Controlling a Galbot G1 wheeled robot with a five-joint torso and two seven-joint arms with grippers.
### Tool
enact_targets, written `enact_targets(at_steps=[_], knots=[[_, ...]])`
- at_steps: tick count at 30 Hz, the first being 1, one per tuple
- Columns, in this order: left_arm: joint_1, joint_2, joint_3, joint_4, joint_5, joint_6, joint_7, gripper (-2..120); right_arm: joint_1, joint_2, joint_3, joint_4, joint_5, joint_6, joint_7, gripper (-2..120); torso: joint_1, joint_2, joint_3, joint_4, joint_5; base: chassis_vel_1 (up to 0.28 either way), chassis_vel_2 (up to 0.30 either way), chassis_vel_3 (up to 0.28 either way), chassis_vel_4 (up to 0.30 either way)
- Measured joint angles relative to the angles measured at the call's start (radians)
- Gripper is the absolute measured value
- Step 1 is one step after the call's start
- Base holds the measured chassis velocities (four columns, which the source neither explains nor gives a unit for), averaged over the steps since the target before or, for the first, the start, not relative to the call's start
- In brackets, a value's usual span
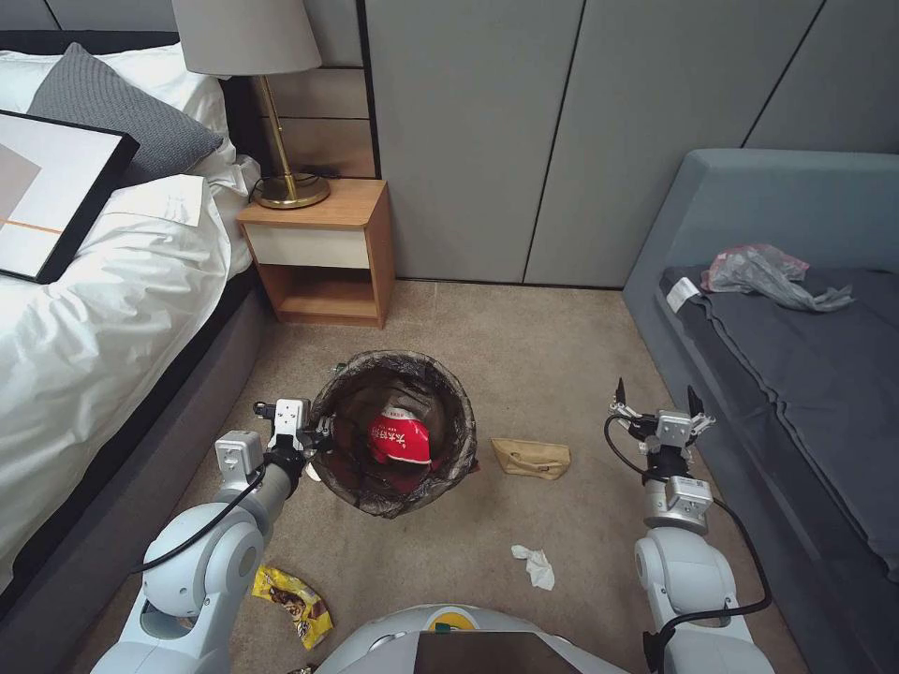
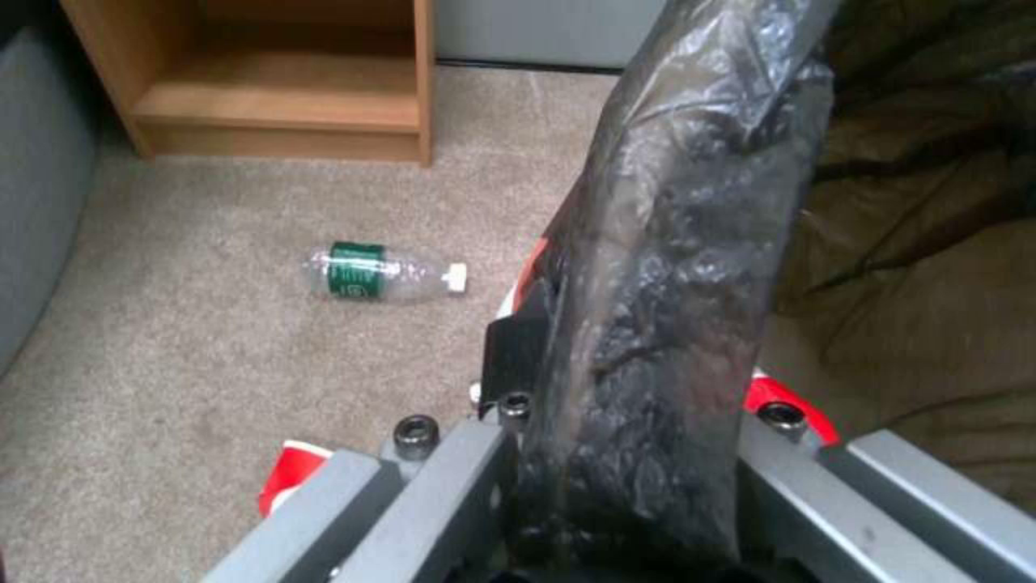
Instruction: Pick up the trash bin, then pick up the garbage from the floor and place it into the trash bin.
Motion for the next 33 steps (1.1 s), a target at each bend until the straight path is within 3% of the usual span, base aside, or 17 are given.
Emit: enact_targets(at_steps=[33], knots=[[0.000, 0.000, 0.000, 0.000, 0.000, 0.000, 0.000, 0, 0.000, 0.000, 0.000, 0.000, 0.000, 0.000, 0.000, 100, 0.000, 0.000, 0.000, 0.0000, 0.0000, 0.000, 0.000, 0.000, 0.000]])
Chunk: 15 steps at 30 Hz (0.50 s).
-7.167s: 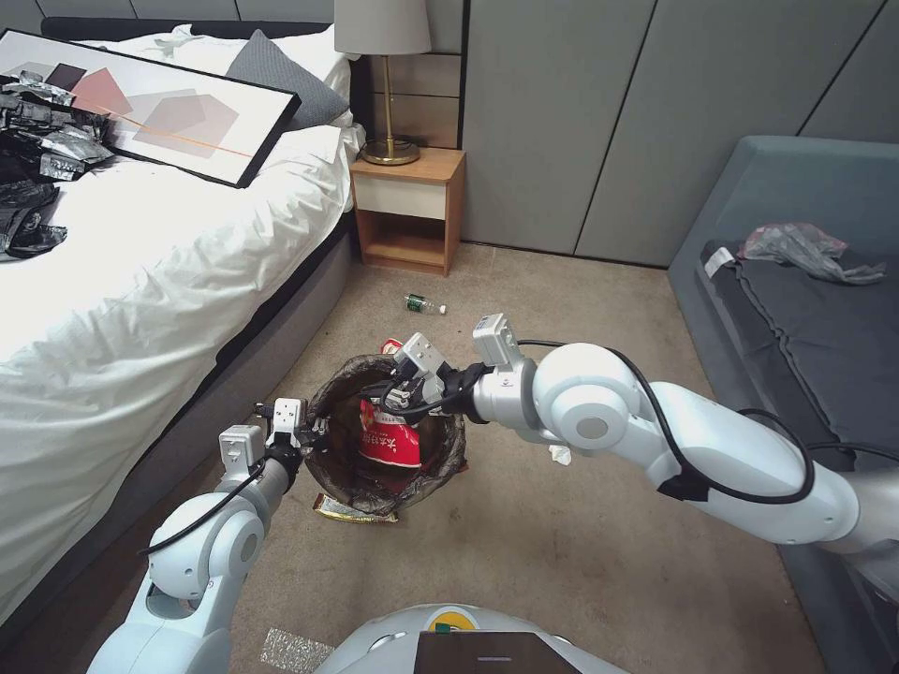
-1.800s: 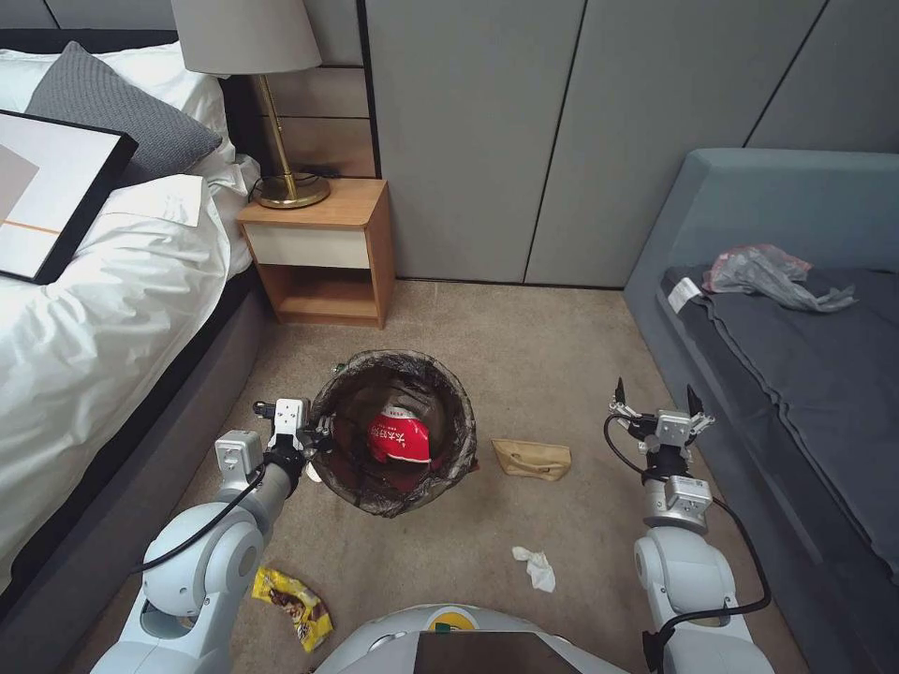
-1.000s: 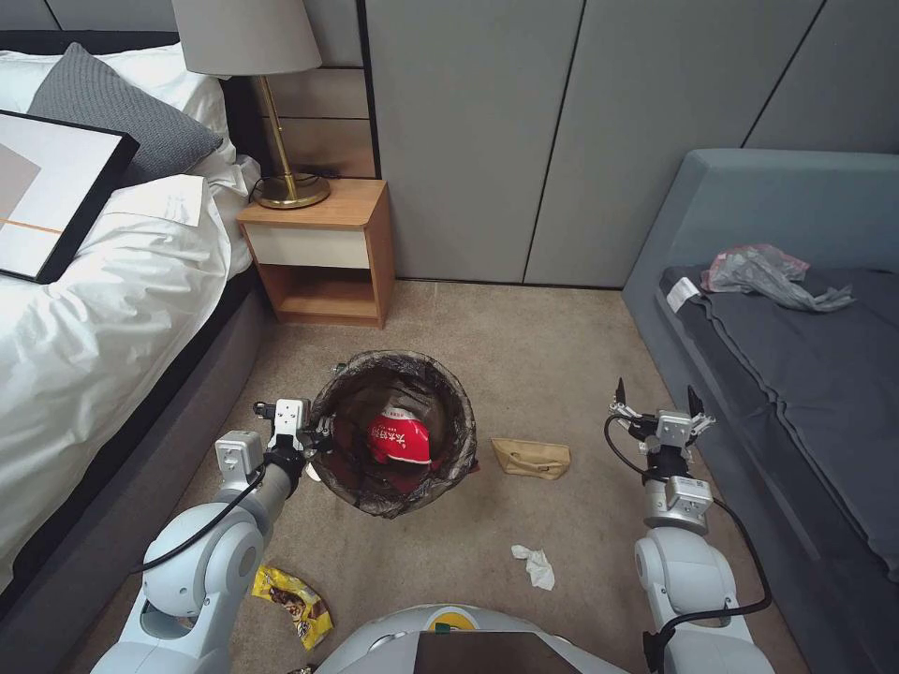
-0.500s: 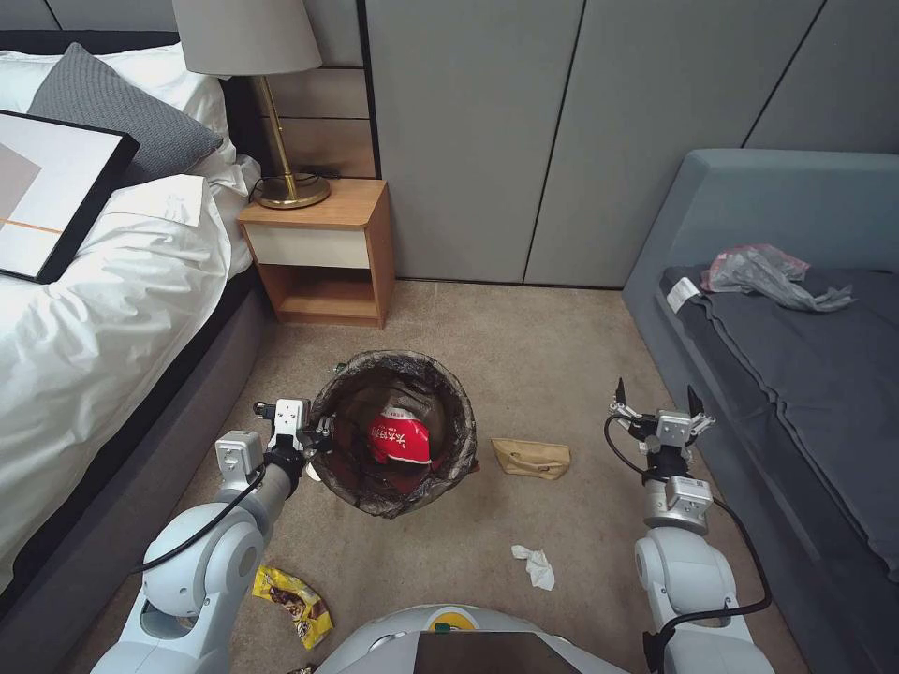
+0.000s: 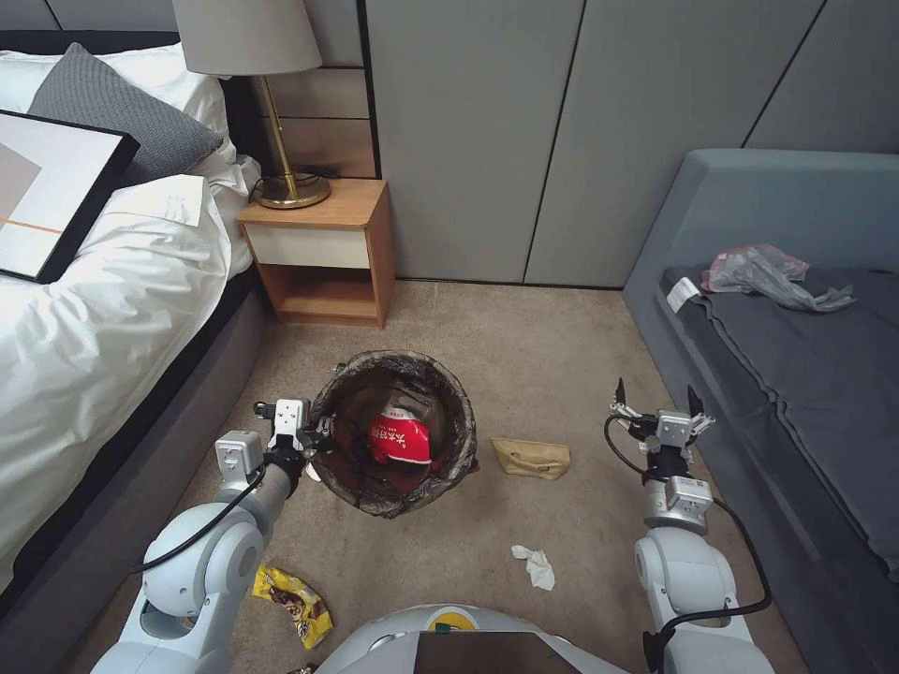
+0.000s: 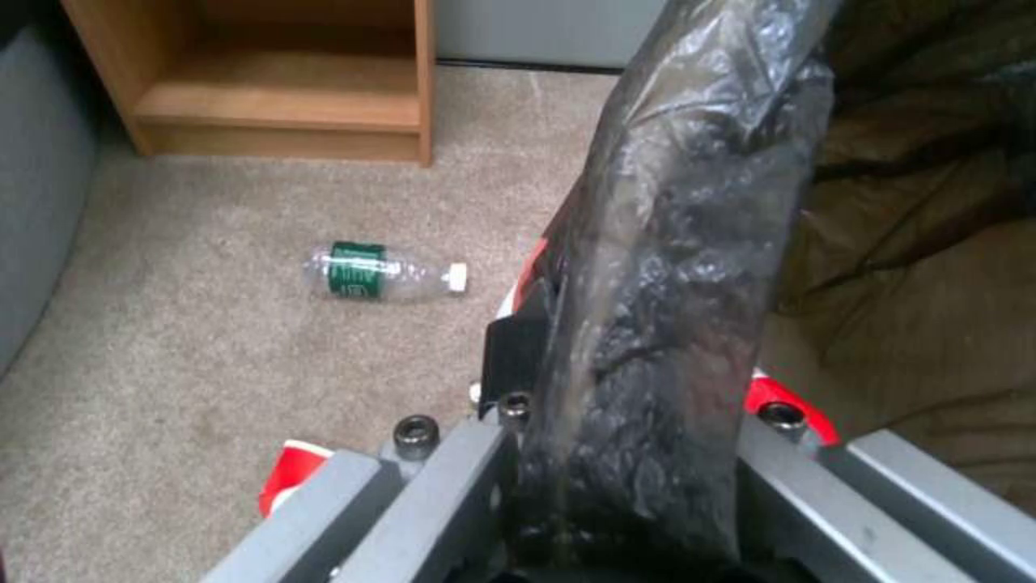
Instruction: Pick up the trash bin, then pick up the garbage from the floor and place it into the trash bin.
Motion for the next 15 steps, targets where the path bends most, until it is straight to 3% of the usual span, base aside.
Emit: enact_targets(at_steps=[15], knots=[[0.000, 0.000, 0.000, 0.000, 0.000, 0.000, 0.000, 0, 0.000, 0.000, 0.000, 0.000, 0.000, 0.000, 0.000, 100, 0.000, 0.000, 0.000, 0.0000, 0.0000, 0.000, 0.000, 0.000, 0.000]])
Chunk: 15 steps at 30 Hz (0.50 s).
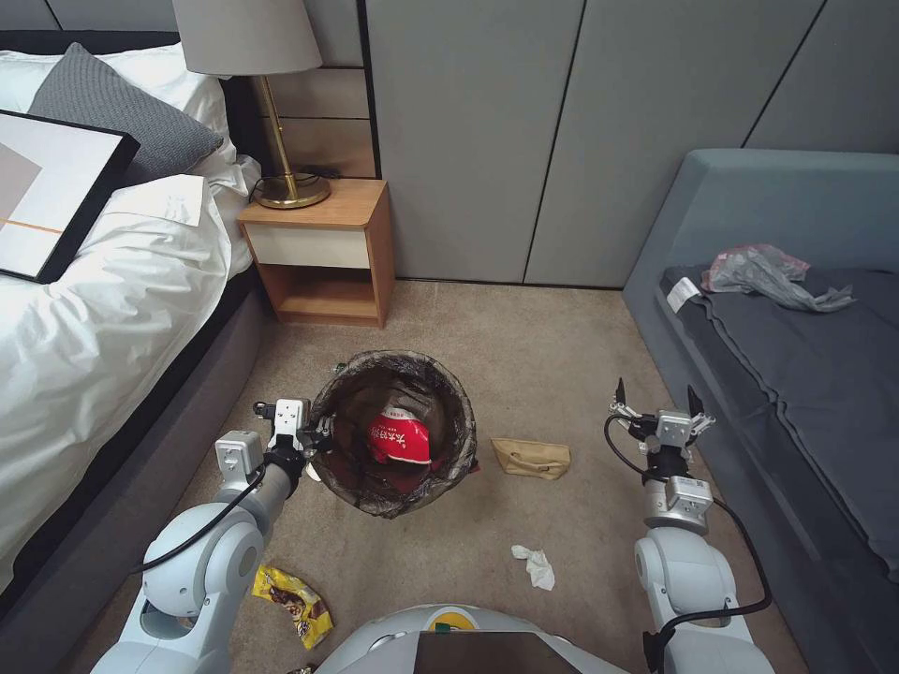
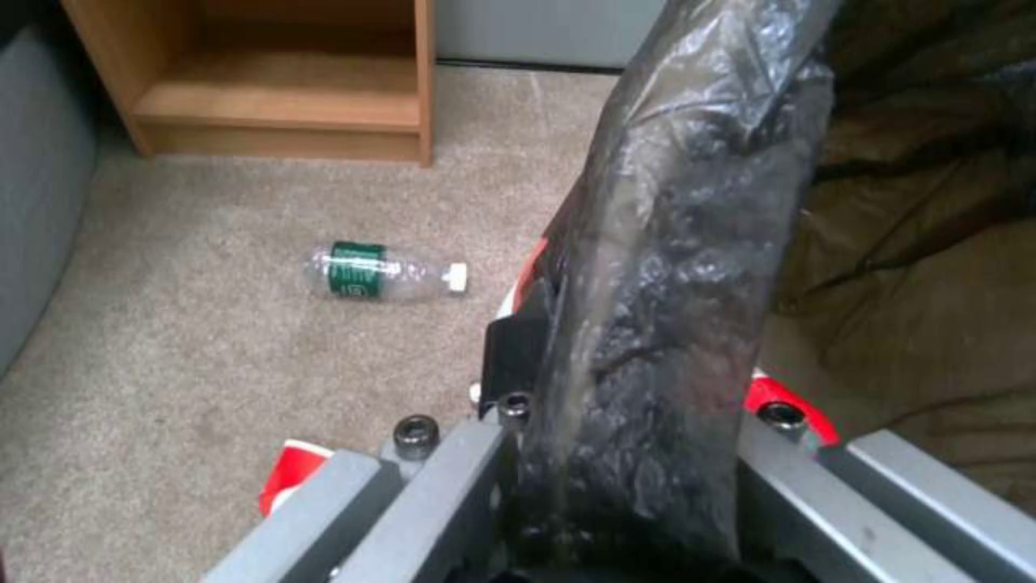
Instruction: Pick up the trash bin, then pick up the garbage from the floor and place it into the trash bin.
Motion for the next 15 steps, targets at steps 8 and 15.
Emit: enact_targets(at_steps=[8, 15], knots=[[0.000, 0.000, 0.000, 0.000, 0.000, 0.000, 0.000, 0, 0.000, 0.000, 0.000, 0.000, 0.000, 0.000, 0.000, 100, 0.000, 0.000, 0.000, 0.0000, 0.0000, 0.000, 0.000, 0.000, 0.000], [0.000, 0.000, 0.000, 0.000, 0.000, 0.000, 0.000, 0, 0.000, 0.000, 0.000, 0.000, 0.000, 0.000, 0.000, 100, 0.000, 0.000, 0.000, 0.0000, 0.0000, 0.000, 0.000, 0.000, 0.000]])
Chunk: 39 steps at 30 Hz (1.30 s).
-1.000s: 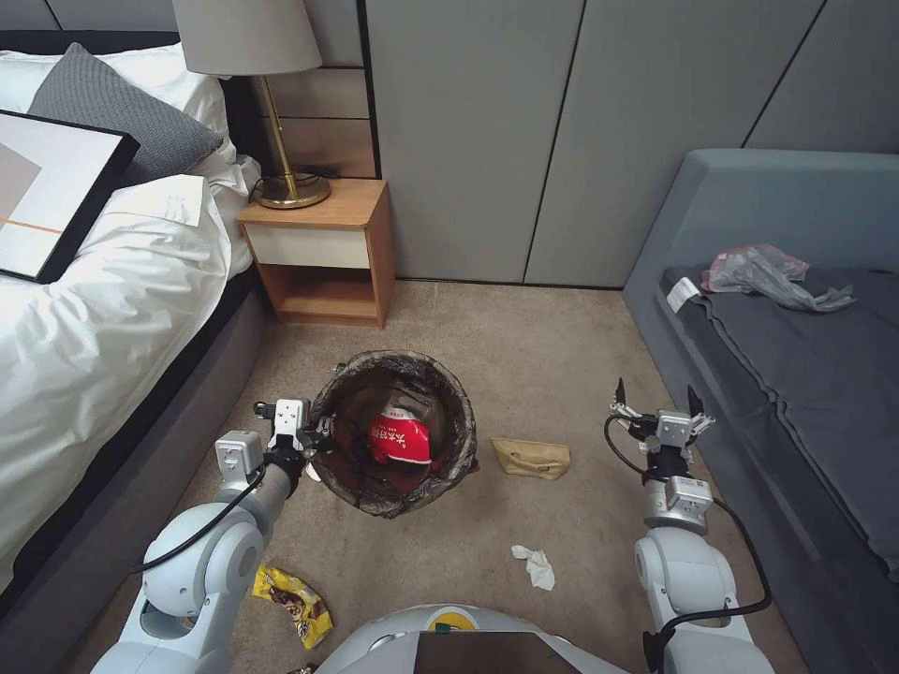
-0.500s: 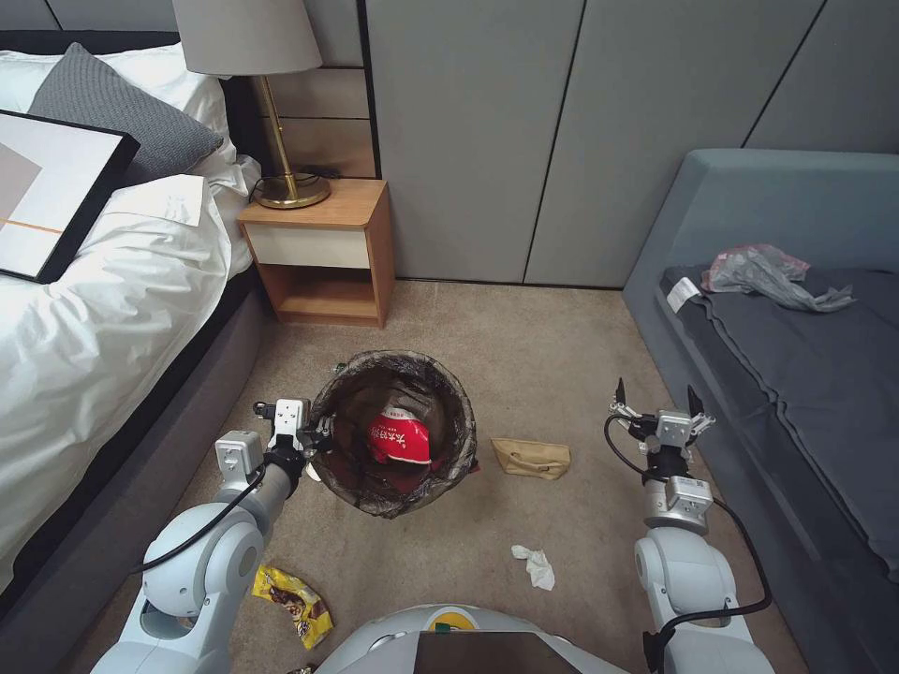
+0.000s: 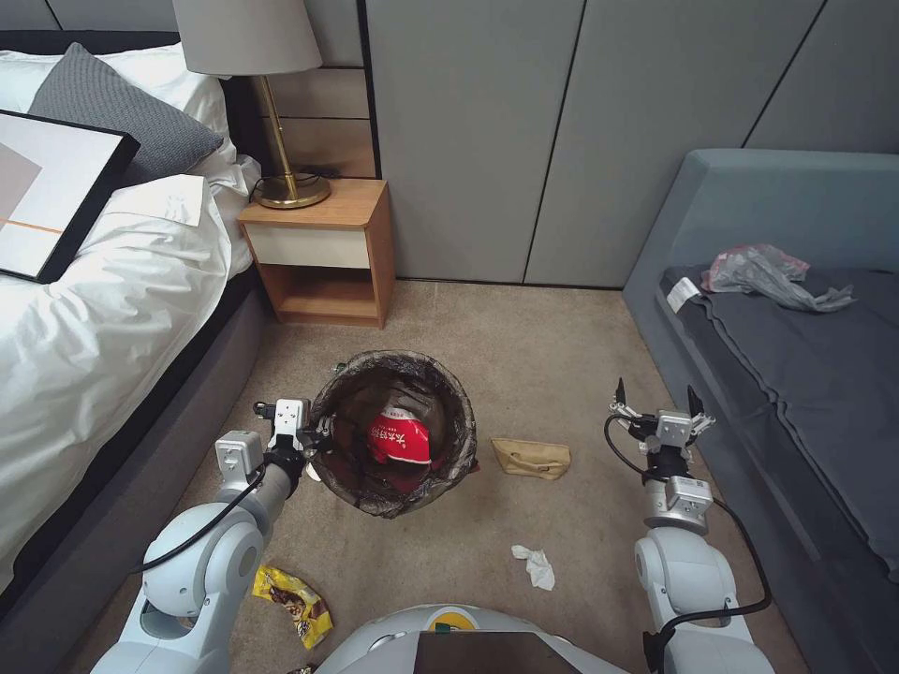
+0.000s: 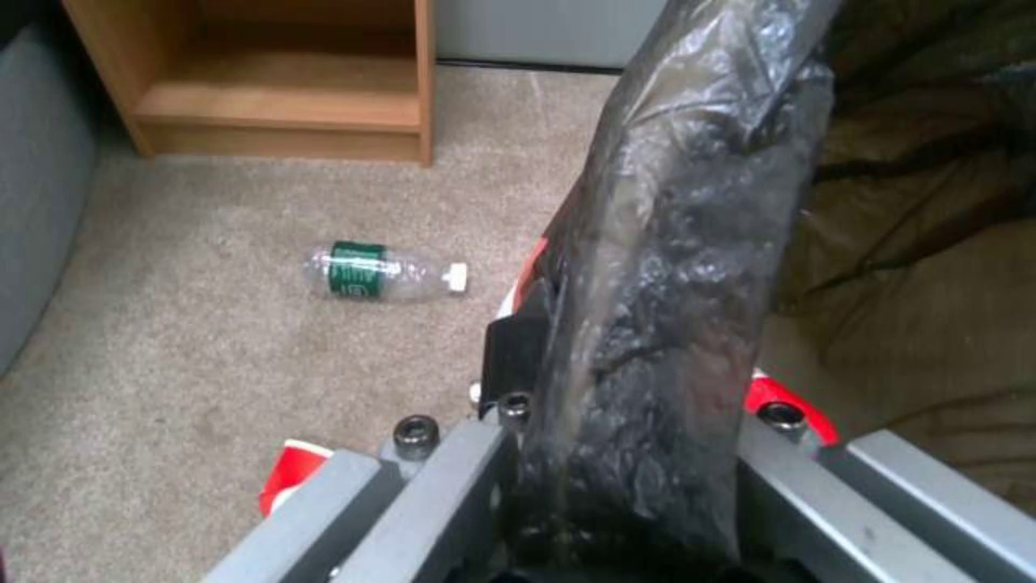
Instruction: Pick up the trash bin, then pick up the garbage from the floor and place it into the trash bin.
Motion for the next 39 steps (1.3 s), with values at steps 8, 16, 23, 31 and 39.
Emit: enact_targets(at_steps=[8, 16, 23, 31, 39], knots=[[0.000, 0.000, 0.000, 0.000, 0.000, 0.000, 0.000, 0, 0.000, 0.000, 0.000, 0.000, 0.000, 0.000, 0.000, 100, 0.000, 0.000, 0.000, 0.0000, 0.0000, 0.000, 0.000, 0.000, 0.000], [0.000, 0.000, 0.000, 0.000, 0.000, 0.000, 0.000, 0, 0.000, 0.000, 0.000, 0.000, 0.000, 0.000, 0.000, 100, 0.000, 0.000, 0.000, 0.0000, 0.0000, 0.000, 0.000, 0.000, 0.000], [0.000, 0.000, 0.000, 0.000, 0.000, 0.000, 0.000, 0, 0.000, 0.000, 0.000, 0.000, 0.000, 0.000, 0.000, 100, 0.000, 0.000, 0.000, 0.0000, 0.0000, 0.000, 0.000, 0.000, 0.000], [0.000, 0.000, 0.000, 0.000, 0.000, 0.000, 0.000, 0, 0.000, 0.000, 0.000, 0.000, 0.000, 0.000, 0.000, 100, 0.000, 0.000, 0.000, 0.0000, 0.0000, 0.000, 0.000, 0.000, 0.000], [0.000, 0.000, 0.000, 0.000, 0.000, 0.000, 0.000, 0, 0.000, 0.000, 0.000, 0.000, 0.000, 0.000, 0.000, 100, 0.000, 0.000, 0.000, 0.0000, 0.0000, 0.000, 0.000, 0.000, 0.000]])
